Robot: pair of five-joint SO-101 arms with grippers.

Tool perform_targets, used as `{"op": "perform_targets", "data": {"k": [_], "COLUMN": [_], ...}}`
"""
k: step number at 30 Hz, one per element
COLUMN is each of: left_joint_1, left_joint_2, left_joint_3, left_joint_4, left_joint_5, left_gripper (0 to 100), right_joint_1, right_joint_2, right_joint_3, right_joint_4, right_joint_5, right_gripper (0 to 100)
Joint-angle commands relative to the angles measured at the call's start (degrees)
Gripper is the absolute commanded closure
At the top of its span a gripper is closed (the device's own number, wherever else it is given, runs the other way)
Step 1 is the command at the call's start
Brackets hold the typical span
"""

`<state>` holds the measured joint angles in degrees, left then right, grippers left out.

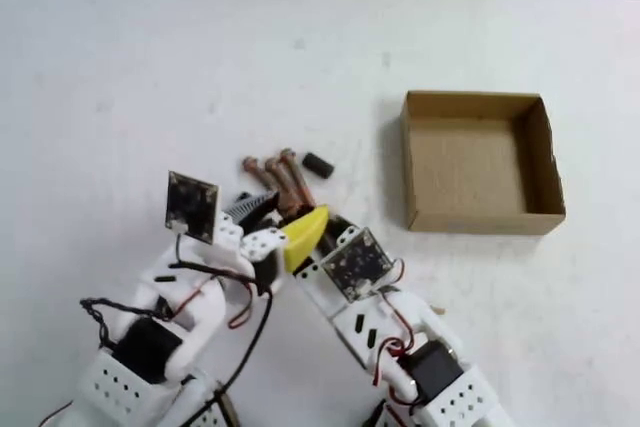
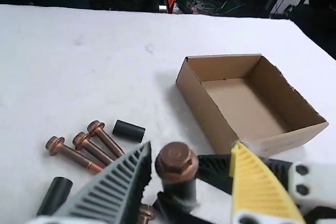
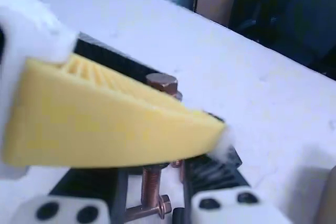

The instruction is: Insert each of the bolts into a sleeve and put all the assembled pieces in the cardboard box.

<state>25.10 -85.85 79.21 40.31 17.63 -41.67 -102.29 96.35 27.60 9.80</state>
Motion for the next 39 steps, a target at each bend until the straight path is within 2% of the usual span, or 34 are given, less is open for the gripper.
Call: {"op": "perform_targets", "data": {"k": [1, 5, 12, 21, 25, 28, 36, 39], "left_joint_1": [-0.57, -0.84, -1.01, -7.96, -10.68, -12.62, -14.2, -15.69], "left_joint_2": [-0.22, -0.31, -0.31, -0.31, -0.31, -0.31, -0.31, -0.31], "left_joint_3": [-0.35, -0.44, -0.44, -0.7, -4.48, -8.26, -17.41, -18.55], "left_joint_4": [-0.62, -0.7, -5.98, -7.12, -6.51, -3.08, 13.54, 16.53], "left_joint_5": [-1.85, -2.02, -2.29, -2.29, -1.93, -1.85, -1.85, -2.02], "left_gripper": [74, 74, 74, 74, 75, 75, 75, 81], "right_joint_1": [0.57, 0.66, 0.66, 0.75, 0.75, 0.84, 2.59, 4.97], "right_joint_2": [-0.84, -0.84, -0.84, -0.84, -0.84, -0.84, -0.84, -0.84], "right_joint_3": [0.53, 0.53, 0.53, 0.53, 0.53, 0.53, 0.53, 0.53], "right_joint_4": [-0.4, -0.4, -0.4, -0.4, -0.31, -0.04, 2.77, 2.77], "right_joint_5": [-0.62, -0.62, -0.62, -0.62, -0.35, -0.18, -0.18, -0.18], "right_gripper": [98.2, 98.2, 98.2, 98.2, 98.2, 98.2, 98.2, 98.2]}}
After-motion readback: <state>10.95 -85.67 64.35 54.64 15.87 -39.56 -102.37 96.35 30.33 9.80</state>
